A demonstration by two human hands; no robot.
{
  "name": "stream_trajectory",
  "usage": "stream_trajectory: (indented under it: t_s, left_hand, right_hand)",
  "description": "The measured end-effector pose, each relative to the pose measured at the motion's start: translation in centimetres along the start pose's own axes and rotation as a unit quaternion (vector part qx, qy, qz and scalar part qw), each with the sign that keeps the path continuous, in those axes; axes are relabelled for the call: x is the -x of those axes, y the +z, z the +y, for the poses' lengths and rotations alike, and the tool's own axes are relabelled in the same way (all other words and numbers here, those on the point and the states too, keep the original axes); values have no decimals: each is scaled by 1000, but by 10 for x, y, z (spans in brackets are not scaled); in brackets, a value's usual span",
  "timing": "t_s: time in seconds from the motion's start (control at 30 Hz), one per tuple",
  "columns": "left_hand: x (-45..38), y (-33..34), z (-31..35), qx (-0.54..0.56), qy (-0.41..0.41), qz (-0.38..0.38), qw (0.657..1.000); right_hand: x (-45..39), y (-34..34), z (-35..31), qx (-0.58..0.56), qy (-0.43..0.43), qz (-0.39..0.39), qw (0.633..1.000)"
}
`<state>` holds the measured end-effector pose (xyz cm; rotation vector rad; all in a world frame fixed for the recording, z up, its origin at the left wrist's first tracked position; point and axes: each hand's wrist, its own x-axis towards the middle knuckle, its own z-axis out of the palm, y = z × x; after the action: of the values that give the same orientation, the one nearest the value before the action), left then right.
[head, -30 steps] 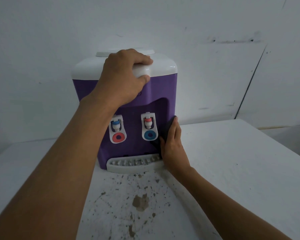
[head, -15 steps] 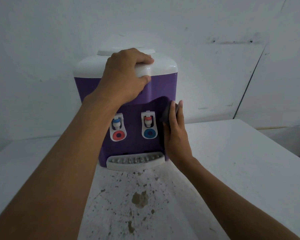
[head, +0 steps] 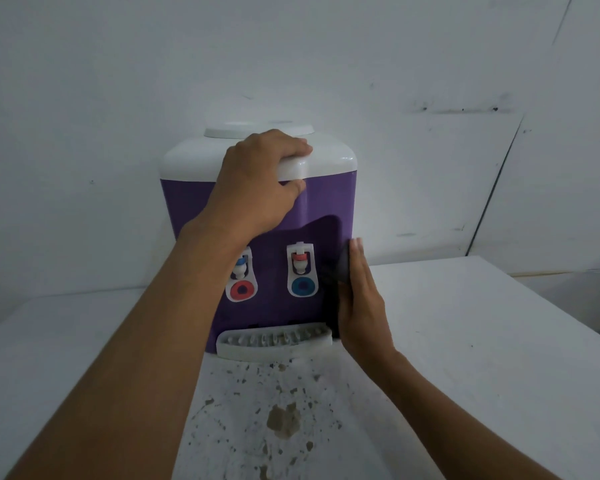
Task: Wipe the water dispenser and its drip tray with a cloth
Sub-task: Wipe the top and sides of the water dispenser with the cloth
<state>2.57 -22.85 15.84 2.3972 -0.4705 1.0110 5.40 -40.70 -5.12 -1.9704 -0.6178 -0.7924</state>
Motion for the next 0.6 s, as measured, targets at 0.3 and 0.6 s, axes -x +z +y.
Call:
stream_trajectory:
  t_s: [0.3, 0.6]
  left_hand:
    - [-2, -5, 0, 4, -11, -23, 1000]
    - [13, -14, -3, 80, 21, -59, 995]
  right_hand:
    - [-24, 59, -15, 131, -155, 60, 977]
    - [-8, 33, -4, 145, -213, 44, 965]
